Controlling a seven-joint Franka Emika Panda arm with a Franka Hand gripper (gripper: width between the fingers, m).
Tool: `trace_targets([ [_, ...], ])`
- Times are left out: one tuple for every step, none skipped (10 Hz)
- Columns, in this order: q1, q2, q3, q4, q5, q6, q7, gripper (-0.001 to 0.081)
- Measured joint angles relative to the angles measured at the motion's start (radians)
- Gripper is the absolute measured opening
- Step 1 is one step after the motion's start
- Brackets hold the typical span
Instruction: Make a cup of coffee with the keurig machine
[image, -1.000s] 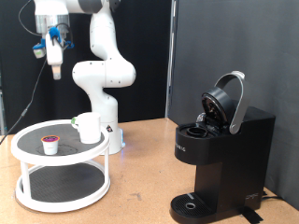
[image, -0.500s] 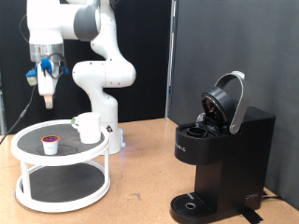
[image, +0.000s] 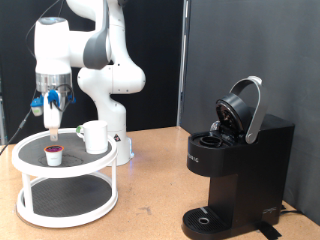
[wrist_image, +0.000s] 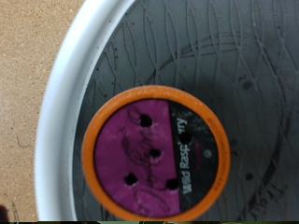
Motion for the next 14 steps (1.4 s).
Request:
trace_targets([
  [-0.003,0.014,0.000,-0.016,-0.008,0.032,0.002,0.0735],
  [-0.008,0.026,0.000,-0.029,-0.016,0.060,0.004,0.0735],
  [-0.013,0.038,0.000,-0.038,-0.023,0.084,0.005,0.0735],
  [-0.020,0.050,0.000,-0.046,-0.028,0.106,0.006,0.0735],
  [-0.026,0.062,0.000,-0.050,-0.031,0.124,0.006,0.0735],
  [-0.032,0.073,0.000,-0.052,-0.033,0.140,0.006,0.0735],
  [-0.037,0.085,0.000,-0.052,-0.034,0.155,0.006,0.0735],
  [-0.041,0.096,0.000,-0.052,-0.034,0.169,0.008,0.0735],
  [-0.042,0.106,0.000,-0.052,-0.034,0.184,0.015,0.0735],
  [-0.042,0.117,0.000,-0.052,-0.030,0.199,0.021,0.0735],
  [-0.042,0.122,0.000,-0.052,-0.021,0.208,0.022,0.0735],
  [-0.041,0.123,0.000,-0.052,-0.010,0.211,0.022,0.0735],
  [-0.040,0.124,0.000,-0.052,0.000,0.212,0.019,0.0599],
  [-0.039,0.125,0.000,-0.052,0.010,0.214,0.015,0.0458],
])
